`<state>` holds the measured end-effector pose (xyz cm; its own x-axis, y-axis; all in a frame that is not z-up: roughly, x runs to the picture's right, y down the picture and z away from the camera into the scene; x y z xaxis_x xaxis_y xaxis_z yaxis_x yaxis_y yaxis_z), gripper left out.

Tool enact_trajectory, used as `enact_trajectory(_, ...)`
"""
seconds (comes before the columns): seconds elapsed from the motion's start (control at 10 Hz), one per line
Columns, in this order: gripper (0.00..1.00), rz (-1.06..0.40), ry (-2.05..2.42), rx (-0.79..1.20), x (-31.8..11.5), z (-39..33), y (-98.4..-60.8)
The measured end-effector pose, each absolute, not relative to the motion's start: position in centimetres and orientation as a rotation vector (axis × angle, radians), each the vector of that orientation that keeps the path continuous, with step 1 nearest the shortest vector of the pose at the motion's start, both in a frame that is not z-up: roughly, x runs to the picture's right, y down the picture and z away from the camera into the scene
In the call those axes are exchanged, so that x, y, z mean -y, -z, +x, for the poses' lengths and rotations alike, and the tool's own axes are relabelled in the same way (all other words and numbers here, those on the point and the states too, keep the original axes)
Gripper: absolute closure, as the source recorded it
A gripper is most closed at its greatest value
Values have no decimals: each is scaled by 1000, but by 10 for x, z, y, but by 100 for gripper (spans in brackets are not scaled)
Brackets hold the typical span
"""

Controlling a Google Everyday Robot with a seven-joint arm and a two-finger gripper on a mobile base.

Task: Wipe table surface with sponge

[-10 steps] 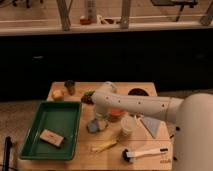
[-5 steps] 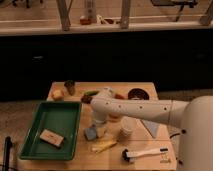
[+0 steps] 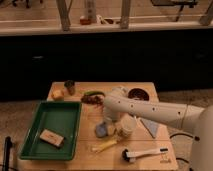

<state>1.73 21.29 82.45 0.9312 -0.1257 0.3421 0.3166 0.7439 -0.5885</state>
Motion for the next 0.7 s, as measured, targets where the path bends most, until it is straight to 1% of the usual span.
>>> enact_trajectory(0.2, 100, -680, 259, 319, -205, 7, -830)
enact_trajectory(0.4, 100, -672, 287, 356, -200, -20, -832)
enact_trajectory(0.7, 100, -663, 315, 396, -199, -31, -829)
